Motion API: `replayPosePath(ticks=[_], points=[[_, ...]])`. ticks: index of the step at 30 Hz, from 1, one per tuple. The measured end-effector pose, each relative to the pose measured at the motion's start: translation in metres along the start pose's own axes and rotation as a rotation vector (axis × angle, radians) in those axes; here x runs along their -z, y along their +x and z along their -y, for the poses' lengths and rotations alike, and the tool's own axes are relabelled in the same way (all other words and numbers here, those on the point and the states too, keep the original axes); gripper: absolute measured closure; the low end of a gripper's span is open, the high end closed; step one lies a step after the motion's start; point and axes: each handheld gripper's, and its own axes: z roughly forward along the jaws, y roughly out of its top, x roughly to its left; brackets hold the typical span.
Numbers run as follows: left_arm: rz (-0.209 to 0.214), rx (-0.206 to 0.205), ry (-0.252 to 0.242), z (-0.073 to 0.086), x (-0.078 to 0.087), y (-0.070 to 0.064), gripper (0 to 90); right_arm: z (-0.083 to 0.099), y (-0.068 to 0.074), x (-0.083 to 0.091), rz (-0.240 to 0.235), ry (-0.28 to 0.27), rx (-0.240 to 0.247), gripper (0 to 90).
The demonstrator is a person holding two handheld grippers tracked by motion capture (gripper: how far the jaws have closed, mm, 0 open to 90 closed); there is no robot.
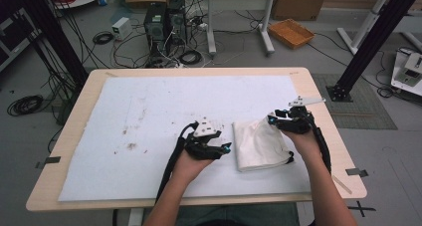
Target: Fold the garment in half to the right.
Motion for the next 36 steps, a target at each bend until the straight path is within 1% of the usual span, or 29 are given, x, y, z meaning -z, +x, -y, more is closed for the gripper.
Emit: replayPosePath(ticks=[1, 2, 3, 5, 6, 7, 8, 9, 11, 13, 16, 18, 19, 21, 23, 24, 27, 28, 29, 30, 31, 32, 33, 35, 36], points=[[-0.014, 0.017, -0.011, 0.006, 0.006, 0.004, 43.5, 0.002, 0.003, 0.000, 0.001, 0.005, 0.012, 61.5], [-0.020, 0.028, -0.017, 0.009, 0.009, 0.007, 43.5, 0.006, 0.006, -0.002, 0.003, 0.012, 0.022, 62.8], [-0.034, 0.037, -0.018, 0.013, 0.013, 0.011, 43.5, 0.008, 0.007, -0.003, 0.001, 0.019, 0.024, 64.5], [-0.049, 0.065, -0.037, 0.021, 0.020, 0.017, 43.5, 0.013, 0.006, -0.008, 0.004, 0.052, 0.022, 70.5], [-0.055, 0.078, -0.046, 0.025, 0.023, 0.019, 43.5, 0.016, 0.005, -0.011, 0.002, 0.071, 0.011, 72.7], [-0.061, 0.093, -0.054, 0.027, 0.026, 0.021, 43.5, 0.018, 0.004, -0.014, -0.004, 0.094, 0.001, 79.1], [-0.058, 0.094, -0.051, 0.028, 0.028, 0.022, 43.5, 0.020, 0.003, -0.016, -0.014, 0.104, 0.005, 85.4], [-0.058, 0.084, -0.049, 0.028, 0.030, 0.022, 43.5, 0.022, 0.003, -0.017, -0.014, 0.106, 0.009, 88.7], [-0.065, 0.084, -0.061, 0.029, 0.034, 0.023, 43.5, 0.021, 0.004, -0.014, -0.023, 0.097, 0.016, 89.1], [-0.061, 0.089, -0.071, 0.029, 0.038, 0.024, 43.5, 0.020, 0.004, -0.009, -0.021, 0.085, 0.020, 89.3], [-0.065, 0.090, -0.076, 0.029, 0.040, 0.025, 43.5, 0.018, 0.001, 0.000, -0.017, 0.071, 0.019, 89.3], [-0.054, 0.096, -0.075, 0.030, 0.039, 0.025, 43.7, 0.018, -0.003, 0.004, -0.013, 0.069, 0.012, 89.4], [-0.047, 0.098, -0.071, 0.030, 0.039, 0.025, 43.8, 0.019, -0.005, 0.005, -0.013, 0.071, 0.006, 89.4], [-0.049, 0.090, -0.066, 0.029, 0.038, 0.024, 43.8, 0.022, -0.010, 0.006, -0.008, 0.079, -0.008, 89.4], [-0.049, 0.091, -0.066, 0.030, 0.038, 0.023, 43.8, 0.025, -0.015, 0.006, 0.003, 0.084, -0.017, 89.4], [-0.049, 0.092, -0.066, 0.030, 0.038, 0.023, 43.8, 0.027, -0.016, 0.006, 0.004, 0.089, -0.030, 89.4], [-0.052, 0.098, -0.061, 0.031, 0.038, 0.024, 43.8, 0.034, -0.020, 0.003, 0.007, 0.097, -0.048, 88.8], [-0.053, 0.099, -0.060, 0.032, 0.037, 0.025, 43.8, 0.036, -0.019, 0.003, 0.005, 0.092, -0.050, 83.6], [-0.055, 0.101, -0.058, 0.032, 0.037, 0.025, 43.8, 0.038, -0.018, 0.003, 0.009, 0.083, -0.060, 73.1], [-0.059, 0.102, -0.059, 0.033, 0.037, 0.026, 43.8, 0.039, -0.017, 0.005, 0.016, 0.068, -0.071, 68.8], [-0.062, 0.103, -0.059, 0.033, 0.037, 0.026, 43.8, 0.040, -0.015, 0.008, 0.009, 0.063, -0.084, 66.6], [-0.066, 0.102, -0.060, 0.034, 0.038, 0.027, 43.8, 0.041, -0.012, 0.012, 0.011, 0.043, -0.077, 62.4], [-0.069, 0.105, -0.060, 0.034, 0.039, 0.027, 43.8, 0.041, -0.009, 0.018, 0.021, 0.023, -0.078, 61.8], [-0.081, 0.103, -0.069, 0.034, 0.041, 0.028, 43.8, 0.043, -0.001, 0.030, 0.016, 0.006, -0.055, 62.3], [-0.080, 0.107, -0.070, 0.034, 0.042, 0.028, 43.8, 0.045, 0.005, 0.037, 0.015, 0.000, -0.047, 62.4]])
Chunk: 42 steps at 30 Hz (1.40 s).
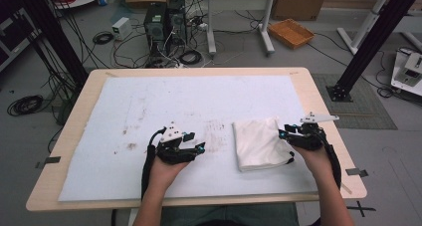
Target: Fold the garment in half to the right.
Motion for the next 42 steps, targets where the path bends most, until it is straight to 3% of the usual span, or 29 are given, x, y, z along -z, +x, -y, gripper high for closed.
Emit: replayPosePath(ticks=[6, 9, 13, 19, 25, 30, 32, 34, 38, 42], points=[[-0.012, -0.016, -0.019, 0.000, 0.004, 0.002, 43.3, 0.018, 0.021, 0.011, -0.020, 0.035, 0.054, 60.9], [-0.022, -0.022, -0.013, -0.001, 0.006, 0.002, 42.0, 0.039, 0.025, 0.007, -0.025, 0.083, 0.062, 79.6], [-0.046, -0.007, -0.014, 0.000, 0.009, 0.005, 38.4, 0.052, 0.024, 0.008, -0.043, 0.037, 0.047, 87.0], [-0.054, 0.003, -0.013, 0.001, 0.012, 0.008, 38.0, 0.049, 0.027, 0.012, -0.032, 0.038, 0.061, 88.0], [-0.055, 0.009, 0.010, 0.001, 0.010, 0.007, 38.0, 0.046, 0.021, 0.035, -0.043, -0.036, 0.046, 87.9], [-0.053, 0.009, 0.005, 0.000, 0.011, 0.006, 38.0, 0.055, 0.016, 0.035, -0.035, -0.005, 0.017, 87.7], [-0.056, 0.012, 0.003, 0.000, 0.012, 0.007, 38.0, 0.062, 0.015, 0.030, -0.031, 0.005, 0.011, 82.8], [-0.060, 0.014, 0.002, 0.000, 0.013, 0.007, 38.0, 0.060, 0.015, 0.033, -0.027, -0.004, 0.006, 69.1], [-0.064, 0.012, 0.002, -0.001, 0.015, 0.008, 38.0, 0.042, 0.013, 0.039, -0.010, -0.067, 0.025, 68.7], [-0.067, 0.016, -0.007, -0.001, 0.018, 0.009, 38.0, 0.013, 0.010, 0.025, -0.015, -0.096, 0.061, 66.1]])
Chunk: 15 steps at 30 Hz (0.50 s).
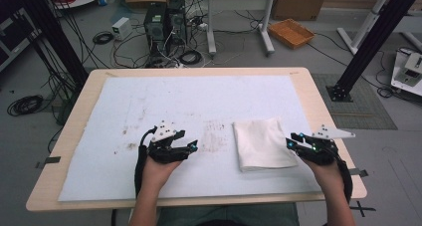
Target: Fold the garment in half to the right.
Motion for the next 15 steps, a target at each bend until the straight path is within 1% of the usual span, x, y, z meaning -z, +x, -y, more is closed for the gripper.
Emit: replayPosePath(ticks=[2, 3, 4, 5, 6, 7, 8, 9, 10, 11, 12, 13, 14, 15], points=[[-0.003, -0.002, 0.001, 0.000, 0.000, 0.001, 38.0, -0.016, -0.003, -0.017, -0.038, 0.006, 0.019, 66.1], [-0.003, -0.002, 0.002, 0.000, 0.000, 0.001, 38.0, -0.024, -0.003, -0.026, -0.040, 0.014, 0.034, 66.7], [-0.002, -0.001, 0.001, 0.000, 0.000, 0.002, 38.0, -0.032, -0.002, -0.036, -0.043, 0.034, 0.060, 67.4], [-0.003, -0.001, 0.002, 0.000, 0.000, 0.002, 38.0, -0.039, -0.001, -0.046, -0.054, 0.067, 0.084, 67.5], [-0.005, 0.004, 0.001, 0.001, 0.000, 0.002, 38.0, -0.044, -0.001, -0.055, -0.059, 0.089, 0.091, 68.5], [-0.006, 0.003, 0.001, 0.001, 0.001, 0.003, 38.0, -0.048, -0.003, -0.069, -0.080, 0.131, 0.090, 69.1], [-0.007, 0.005, 0.001, 0.001, 0.001, 0.003, 38.0, -0.049, -0.006, -0.080, -0.074, 0.169, 0.094, 69.3], [-0.006, 0.004, 0.003, 0.001, 0.001, 0.004, 38.0, -0.047, -0.010, -0.090, -0.052, 0.214, 0.102, 70.2], [-0.009, 0.004, 0.003, 0.002, 0.002, 0.004, 38.0, -0.044, -0.014, -0.099, -0.047, 0.245, 0.093, 70.3], [-0.011, 0.006, 0.002, 0.002, 0.002, 0.005, 38.0, -0.041, -0.019, -0.105, -0.045, 0.269, 0.068, 70.4], [-0.013, 0.009, 0.001, 0.003, 0.003, 0.005, 38.0, -0.037, -0.023, -0.109, -0.047, 0.278, 0.043, 70.3], [-0.014, 0.012, 0.002, 0.003, 0.003, 0.006, 38.0, -0.034, -0.026, -0.109, -0.062, 0.255, 0.018, 70.3], [-0.015, 0.012, 0.002, 0.003, 0.003, 0.007, 38.0, -0.032, -0.027, -0.109, -0.067, 0.244, -0.003, 70.2], [-0.016, 0.013, 0.004, 0.004, 0.003, 0.008, 38.0, -0.031, -0.027, -0.107, -0.067, 0.237, -0.006, 70.1]])
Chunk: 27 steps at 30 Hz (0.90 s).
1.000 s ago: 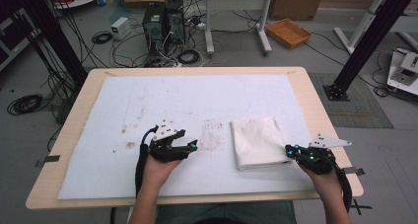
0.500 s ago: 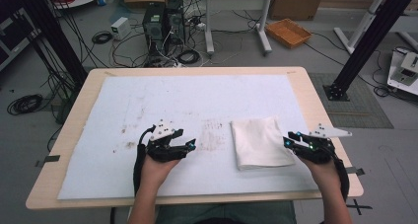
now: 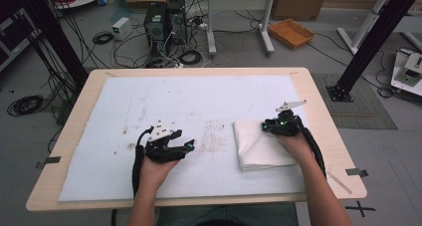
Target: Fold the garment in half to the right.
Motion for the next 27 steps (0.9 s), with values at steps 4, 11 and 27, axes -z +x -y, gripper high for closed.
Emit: replayPosePath(ticks=[4, 11, 27], points=[[-0.002, 0.000, -0.004, 0.000, 0.001, 0.000, 38.0, 0.001, 0.002, 0.010, 0.016, -0.021, 0.015, 68.6], [-0.002, -0.004, -0.006, -0.001, 0.002, -0.002, 38.0, 0.014, -0.028, 0.018, 0.044, -0.011, -0.081, 75.5], [-0.011, 0.004, -0.012, 0.000, 0.003, 0.001, 38.0, 0.015, 0.010, 0.055, 0.073, -0.164, -0.001, 57.2]])
